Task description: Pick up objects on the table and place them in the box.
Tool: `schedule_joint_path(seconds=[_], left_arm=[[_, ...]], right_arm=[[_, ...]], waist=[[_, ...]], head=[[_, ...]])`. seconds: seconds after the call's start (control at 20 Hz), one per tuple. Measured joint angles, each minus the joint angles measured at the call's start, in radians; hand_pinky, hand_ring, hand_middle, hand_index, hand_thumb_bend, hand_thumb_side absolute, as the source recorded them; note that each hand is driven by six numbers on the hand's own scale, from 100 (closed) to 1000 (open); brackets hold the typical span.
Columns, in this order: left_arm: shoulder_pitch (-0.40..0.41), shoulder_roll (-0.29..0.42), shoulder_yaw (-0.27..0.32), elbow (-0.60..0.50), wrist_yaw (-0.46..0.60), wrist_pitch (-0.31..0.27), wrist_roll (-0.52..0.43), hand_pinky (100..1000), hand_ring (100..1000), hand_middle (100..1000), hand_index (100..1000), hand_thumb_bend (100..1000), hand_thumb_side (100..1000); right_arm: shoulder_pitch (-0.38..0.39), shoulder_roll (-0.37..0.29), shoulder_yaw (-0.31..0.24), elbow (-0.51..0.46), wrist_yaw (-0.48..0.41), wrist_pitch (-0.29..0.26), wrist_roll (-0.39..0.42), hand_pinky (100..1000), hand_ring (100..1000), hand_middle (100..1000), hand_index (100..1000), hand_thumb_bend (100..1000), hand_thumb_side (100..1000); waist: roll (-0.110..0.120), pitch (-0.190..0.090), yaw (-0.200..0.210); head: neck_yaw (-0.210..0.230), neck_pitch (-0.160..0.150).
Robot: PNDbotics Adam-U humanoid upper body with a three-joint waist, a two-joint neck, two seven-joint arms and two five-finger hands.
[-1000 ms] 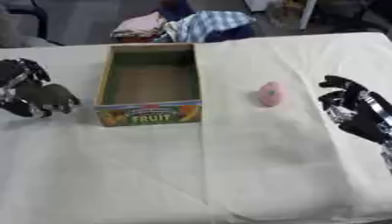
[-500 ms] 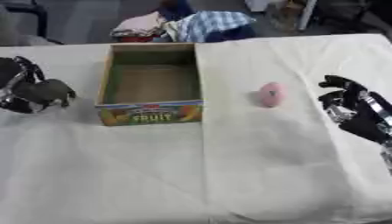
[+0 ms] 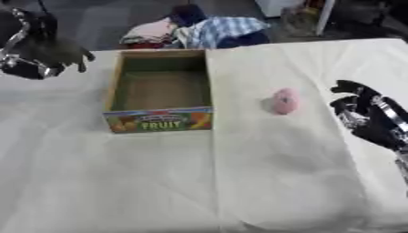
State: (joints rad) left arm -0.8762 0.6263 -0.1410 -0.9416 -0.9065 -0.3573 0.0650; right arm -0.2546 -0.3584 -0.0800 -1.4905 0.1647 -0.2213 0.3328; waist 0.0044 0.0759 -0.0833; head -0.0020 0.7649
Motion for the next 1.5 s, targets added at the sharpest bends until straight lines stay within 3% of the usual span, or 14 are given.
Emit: schedule_joint_path(seconds=[0.6,0.9,1.2,1.3,1.35,1.45,1.5], left_arm=[[-0.059,-0.195,-0.027,0.061,-0.079,-0.012,0.006,665,527,473,562,528,102],[-0.043,-0.245,-0.044,0.120,-0.175,-0.050,-0.026,697,564,501,594,545,194],[-0.030,-0.262,-0.049,0.148,-0.196,-0.116,-0.137,750,643,569,670,579,302],[-0.031,-0.262,-0.048,0.146,-0.184,-0.130,-0.183,766,672,614,716,625,351],[-0.032,-0.262,-0.046,0.145,-0.174,-0.135,-0.205,782,699,667,767,737,412],[-0.032,-0.256,-0.045,0.136,-0.147,-0.144,-0.251,804,729,719,820,820,496],[-0.030,-0.252,-0.045,0.128,-0.131,-0.147,-0.274,813,738,736,832,856,525]], right_arm=[[-0.034,0.010,0.032,0.000,-0.008,-0.006,0.036,692,740,830,941,100,470],[-0.037,0.013,0.032,0.000,-0.010,-0.005,0.039,692,740,830,940,100,473],[-0.037,0.019,0.032,0.000,-0.013,-0.004,0.042,692,740,830,940,100,477],[-0.037,0.019,0.032,0.000,-0.014,-0.005,0.042,692,740,830,940,100,475],[-0.037,0.019,0.032,0.000,-0.014,-0.005,0.042,692,741,830,940,100,477],[-0.038,0.019,0.031,0.000,-0.014,-0.005,0.042,693,741,830,940,100,474],[-0.039,0.019,0.031,0.000,-0.014,-0.005,0.042,693,741,831,941,100,622]], waist=[[0.006,0.018,-0.068],[0.006,0.023,-0.072],[0.005,0.023,-0.069],[0.005,0.022,-0.065],[0.005,0.021,-0.063],[0.003,0.020,-0.058],[0.001,0.019,-0.057]], head=[[0.040,-0.001],[0.043,-0.001],[0.042,-0.001],[0.039,-0.001],[0.038,-0.001],[0.036,-0.001],[0.035,-0.001]])
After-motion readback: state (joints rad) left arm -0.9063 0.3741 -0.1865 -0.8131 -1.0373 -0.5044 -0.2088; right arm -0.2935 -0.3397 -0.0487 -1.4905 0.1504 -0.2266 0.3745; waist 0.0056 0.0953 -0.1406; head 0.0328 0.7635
